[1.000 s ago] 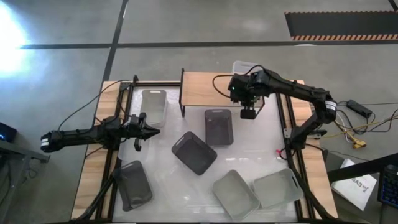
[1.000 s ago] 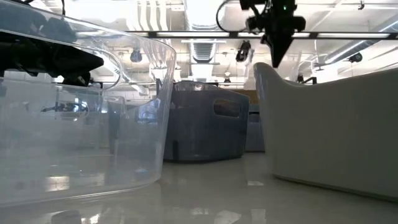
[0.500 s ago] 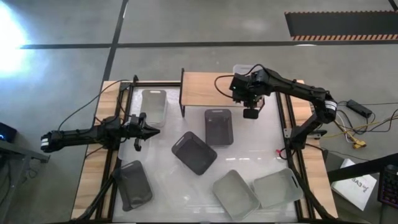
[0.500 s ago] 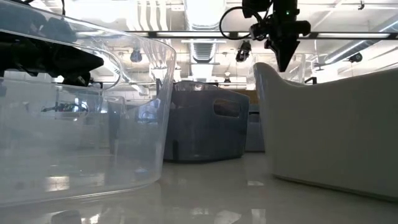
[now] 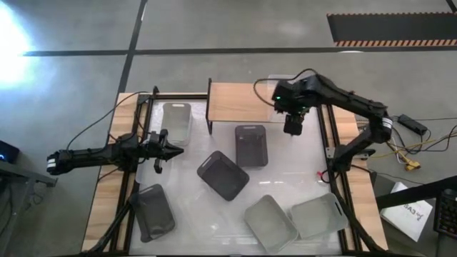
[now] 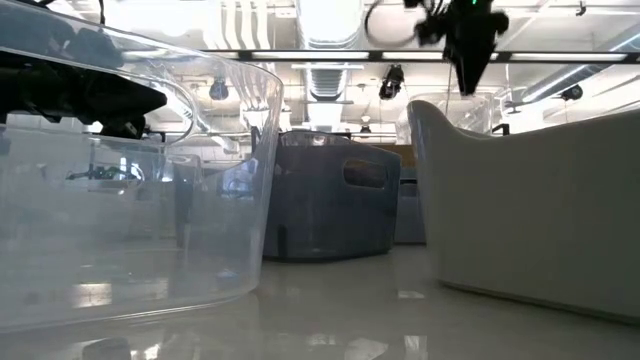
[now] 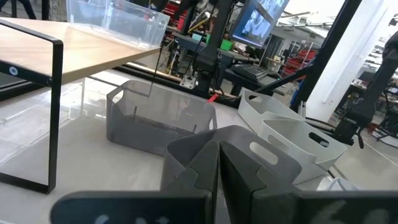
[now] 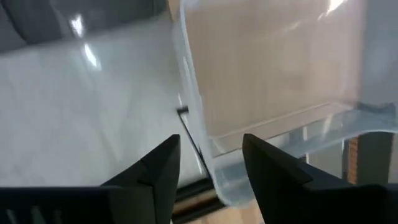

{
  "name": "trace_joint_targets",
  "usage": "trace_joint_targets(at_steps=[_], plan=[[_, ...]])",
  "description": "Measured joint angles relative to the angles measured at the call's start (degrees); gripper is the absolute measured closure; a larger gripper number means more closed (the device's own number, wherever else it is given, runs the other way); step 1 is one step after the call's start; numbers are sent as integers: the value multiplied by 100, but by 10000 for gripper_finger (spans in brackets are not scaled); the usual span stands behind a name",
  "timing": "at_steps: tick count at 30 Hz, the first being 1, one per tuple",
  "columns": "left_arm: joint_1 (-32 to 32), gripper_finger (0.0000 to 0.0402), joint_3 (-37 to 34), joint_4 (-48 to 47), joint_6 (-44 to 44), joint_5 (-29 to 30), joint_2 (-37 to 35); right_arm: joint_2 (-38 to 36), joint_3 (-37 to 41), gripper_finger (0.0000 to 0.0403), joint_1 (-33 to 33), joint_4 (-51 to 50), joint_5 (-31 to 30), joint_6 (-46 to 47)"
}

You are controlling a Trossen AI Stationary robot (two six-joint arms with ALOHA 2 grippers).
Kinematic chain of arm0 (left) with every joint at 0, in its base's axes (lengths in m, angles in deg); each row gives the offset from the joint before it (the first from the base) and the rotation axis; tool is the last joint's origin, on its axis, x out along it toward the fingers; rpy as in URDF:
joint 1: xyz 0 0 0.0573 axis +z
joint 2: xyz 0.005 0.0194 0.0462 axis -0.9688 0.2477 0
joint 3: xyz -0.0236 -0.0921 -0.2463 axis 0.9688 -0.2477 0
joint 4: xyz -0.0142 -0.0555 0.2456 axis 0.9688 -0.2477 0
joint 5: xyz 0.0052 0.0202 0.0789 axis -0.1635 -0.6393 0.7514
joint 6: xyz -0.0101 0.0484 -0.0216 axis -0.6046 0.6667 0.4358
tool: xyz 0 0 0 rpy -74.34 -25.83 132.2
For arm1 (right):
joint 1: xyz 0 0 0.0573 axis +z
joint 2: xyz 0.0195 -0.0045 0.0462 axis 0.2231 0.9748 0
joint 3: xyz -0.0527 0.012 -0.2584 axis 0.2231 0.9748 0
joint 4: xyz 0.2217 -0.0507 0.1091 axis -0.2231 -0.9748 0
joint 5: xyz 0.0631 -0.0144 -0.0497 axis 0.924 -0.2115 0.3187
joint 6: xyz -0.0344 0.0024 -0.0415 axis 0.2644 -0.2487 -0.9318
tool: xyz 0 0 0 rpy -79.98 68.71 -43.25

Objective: Stack baskets on shelf by color
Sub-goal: Put the top black bin on the shelf

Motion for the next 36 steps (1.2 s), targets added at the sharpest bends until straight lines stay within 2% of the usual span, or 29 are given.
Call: trace_joint_targets(at_steps=[4, 7, 13, 17, 21, 26, 31, 36], plan=[[1, 402, 0, 0, 0, 0, 0, -560, -96, 244, 329, 253, -225, 786], [-1, 402, 0, 1, 0, -1, 0, -1127, 158, 253, 842, 619, -547, 1453], [1, 402, 0, 2, 0, 0, 0, -2113, 1224, 271, 2501, 1506, -1084, 2762], [1, 402, 0, 1, 0, -1, 0, -2368, 2139, 282, 3748, 2376, -1393, 3426], [0, 402, 0, 0, 0, -1, 0, -2223, 2948, 293, 4629, 3313, -1522, 3772], [1, 402, 0, 2, 0, 0, 0, -1746, 3593, 305, 5215, 4153, -1500, 4090], [0, 402, 0, 0, 0, 0, 0, -1118, 3827, 303, 5328, 4744, -1035, 3690], [0, 402, 0, 2, 0, 0, 0, -391, 3497, 268, 5078, 5042, -612, 2922]])
